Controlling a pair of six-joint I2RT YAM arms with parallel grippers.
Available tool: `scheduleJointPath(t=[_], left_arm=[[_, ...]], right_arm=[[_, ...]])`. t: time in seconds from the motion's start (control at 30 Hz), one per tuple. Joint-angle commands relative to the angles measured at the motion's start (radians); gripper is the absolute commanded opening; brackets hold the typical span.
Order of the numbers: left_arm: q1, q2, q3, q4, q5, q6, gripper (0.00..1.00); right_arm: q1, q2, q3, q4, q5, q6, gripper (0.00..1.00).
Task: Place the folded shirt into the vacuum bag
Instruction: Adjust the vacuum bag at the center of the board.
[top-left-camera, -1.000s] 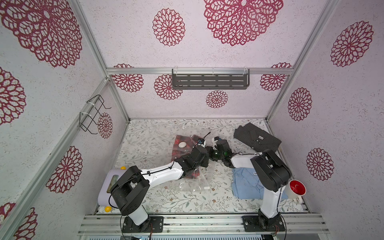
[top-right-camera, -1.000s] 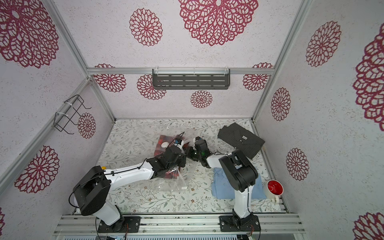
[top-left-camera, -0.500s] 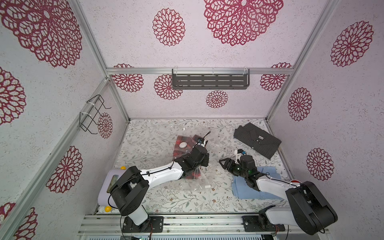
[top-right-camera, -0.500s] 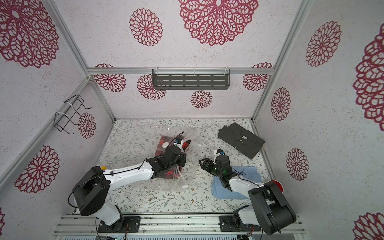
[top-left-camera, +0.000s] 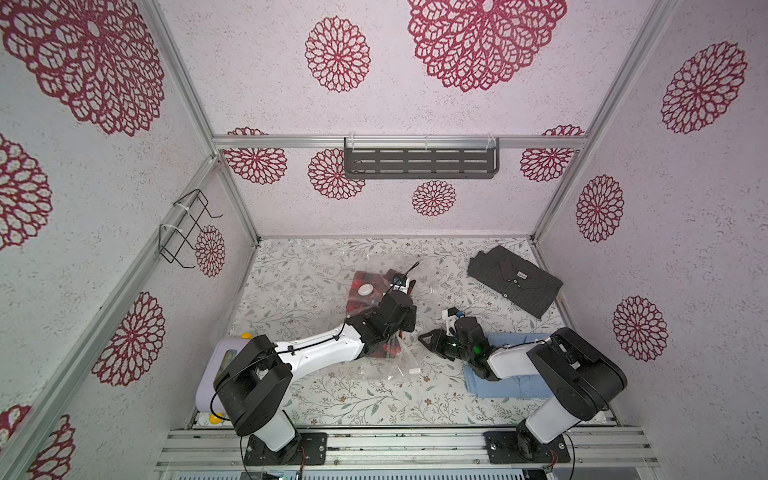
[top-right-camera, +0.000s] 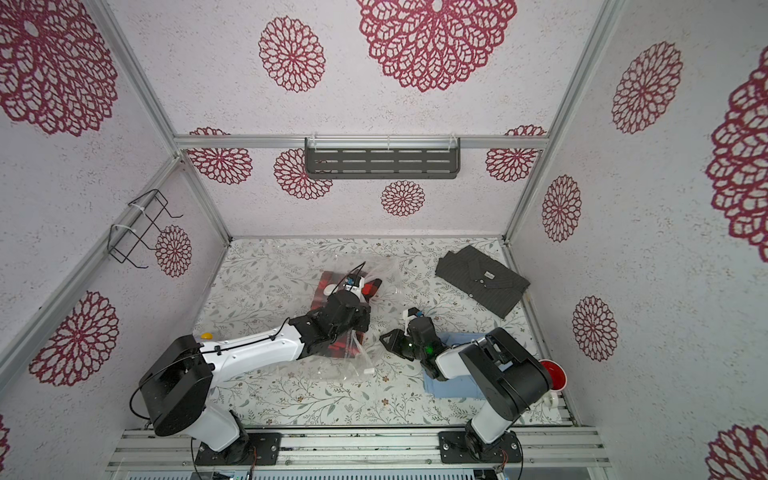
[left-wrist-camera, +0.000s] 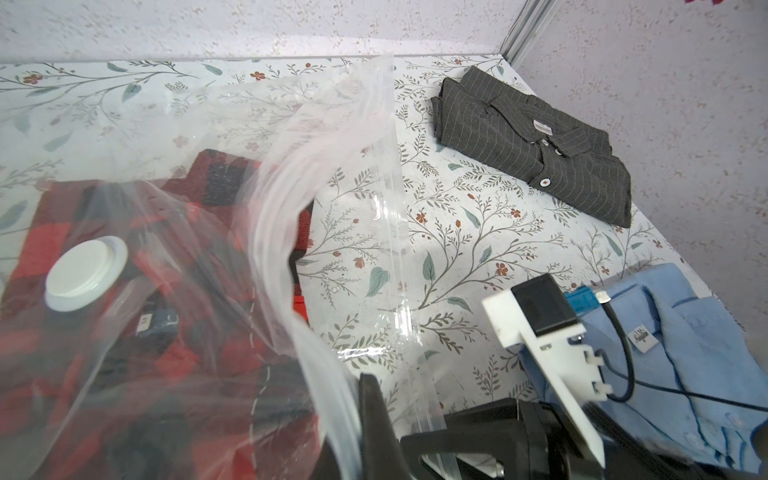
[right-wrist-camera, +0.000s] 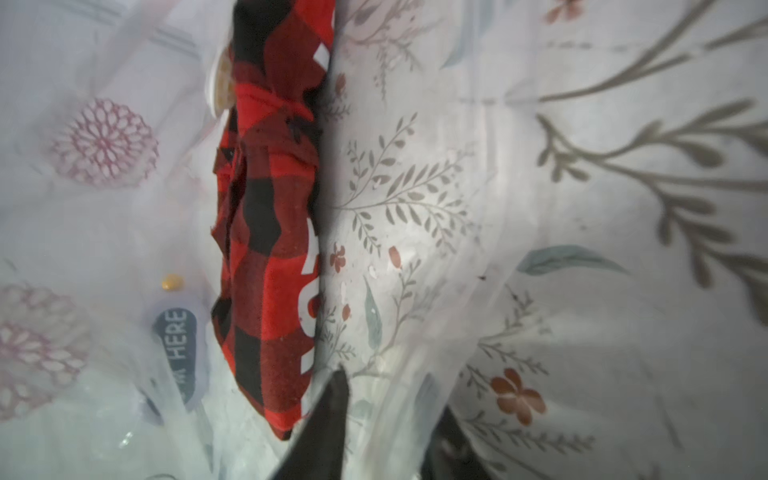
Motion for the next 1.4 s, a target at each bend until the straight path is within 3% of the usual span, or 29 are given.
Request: scheduleJointPath(t=[0.0,0.27,0.57,0.77,0.97,1.37], left_arm=[[-0.001,-0.043,0.0,0.004,-0.058,0.038,0.0],[0.097,-0.096,0.227,-0.187,-0.093,0.078,0.0],[0.248,-0.173,0.485,-0.397,0.039,0.13,0.0],[0.322,-0.232,0.542,-0.471,0.065,0.169,0.0],[0.389,-0.282,0.534,-0.491,0.068,0.179,0.0],[0.422,-0.218,0.644,-0.529,0.128,0.183,0.0]], right_arm=[[0.0,-0.028,0.079,0.006,0.009,-0.007,0.0],[0.014,-0.12,0.338,-0.25,0.003,-0.099,0.0],[0.035,-0.146,0.626,-0.429,-0.005,-0.133,0.0],[0.048,-0.121,0.756,-0.5,-0.004,-0.152,0.0],[0.048,-0.089,1.024,-0.7,0.011,-0.232,0.0],[0.032,-0.043,1.255,-0.856,0.004,-0.289,0.0]])
